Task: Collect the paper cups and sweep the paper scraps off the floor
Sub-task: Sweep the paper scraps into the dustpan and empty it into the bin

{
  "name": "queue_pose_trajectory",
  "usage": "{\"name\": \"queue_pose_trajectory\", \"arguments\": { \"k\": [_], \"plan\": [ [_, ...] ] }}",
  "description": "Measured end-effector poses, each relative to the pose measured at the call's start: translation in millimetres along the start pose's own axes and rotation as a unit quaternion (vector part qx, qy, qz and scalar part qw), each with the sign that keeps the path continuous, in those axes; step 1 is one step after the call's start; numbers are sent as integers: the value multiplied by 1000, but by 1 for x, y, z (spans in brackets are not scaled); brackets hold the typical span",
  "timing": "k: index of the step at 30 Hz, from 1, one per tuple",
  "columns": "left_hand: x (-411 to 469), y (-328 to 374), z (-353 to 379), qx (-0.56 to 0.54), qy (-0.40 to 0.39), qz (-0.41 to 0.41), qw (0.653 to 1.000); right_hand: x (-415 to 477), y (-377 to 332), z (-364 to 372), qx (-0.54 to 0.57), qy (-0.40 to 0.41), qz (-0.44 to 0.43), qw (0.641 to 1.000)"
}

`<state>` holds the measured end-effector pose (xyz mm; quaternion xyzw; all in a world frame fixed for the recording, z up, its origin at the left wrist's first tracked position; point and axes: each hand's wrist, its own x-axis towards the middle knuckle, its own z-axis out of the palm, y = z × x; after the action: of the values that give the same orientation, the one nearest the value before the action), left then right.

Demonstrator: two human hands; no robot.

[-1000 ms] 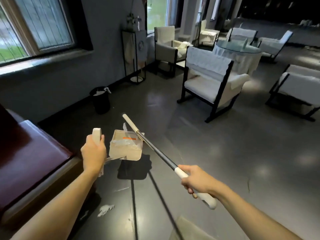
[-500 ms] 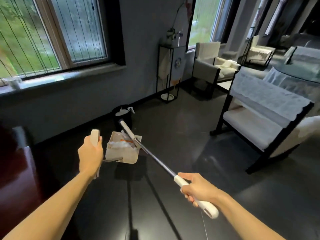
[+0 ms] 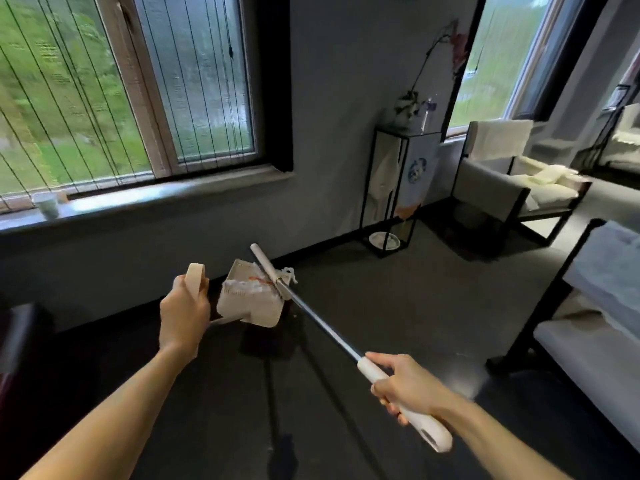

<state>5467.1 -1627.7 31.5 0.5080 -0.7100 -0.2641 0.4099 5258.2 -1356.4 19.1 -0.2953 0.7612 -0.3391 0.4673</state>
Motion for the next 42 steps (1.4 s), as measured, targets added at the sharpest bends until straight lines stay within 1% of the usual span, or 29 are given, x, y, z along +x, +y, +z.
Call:
{"name": "queue_pose_trajectory", "arguments": {
  "k": [4, 7, 9, 11, 14, 18, 20, 21, 24, 27, 32, 34, 37, 38, 40, 42],
  "plan": [
    [47, 21, 38, 41, 5, 43, 998, 63, -30, -57, -7, -24, -7, 1000],
    [83, 28, 59, 48, -9, 50, 998, 104, -50, -90, 10, -43, -7, 999],
    [108, 32, 73, 81, -21, 93, 992, 129, -61, -108, 19, -52, -9, 998],
    [131, 35, 87, 138, -51, 153, 977, 150, -71, -124, 21, -51, -6, 998],
    [161, 37, 106, 216, -117, 207, 947, 172, -81, -143, 49, -59, -10, 997],
    [190, 30, 130, 273, -210, 226, 911, 191, -89, -168, 67, -52, -2, 996],
    [195, 24, 144, 327, -269, 243, 873, 195, -89, -177, 78, -46, 3, 996],
    [196, 22, 151, 347, -284, 242, 860, 196, -89, -181, 85, -44, 5, 995],
    [195, 23, 175, 359, -294, 236, 854, 199, -88, -200, 86, -38, 13, 995],
    [185, 30, 194, 370, -328, 247, 833, 202, -86, -219, 90, -36, 24, 995],
    [162, 36, 214, 352, -358, 242, 830, 206, -76, -244, 94, -36, 41, 994],
    [151, 42, 225, 346, -390, 200, 830, 209, -75, -250, 102, -36, 45, 993],
    [143, 50, 245, 332, -429, 91, 835, 213, -75, -254, 132, -41, 52, 989],
    [142, 51, 251, 333, -438, 71, 832, 214, -74, -255, 138, -41, 53, 988],
    [141, 53, 262, 343, -439, 61, 828, 213, -71, -256, 134, -44, 52, 989],
    [139, 56, 274, 362, -424, 72, 827, 211, -67, -257, 133, -46, 50, 989]
  ]
}}
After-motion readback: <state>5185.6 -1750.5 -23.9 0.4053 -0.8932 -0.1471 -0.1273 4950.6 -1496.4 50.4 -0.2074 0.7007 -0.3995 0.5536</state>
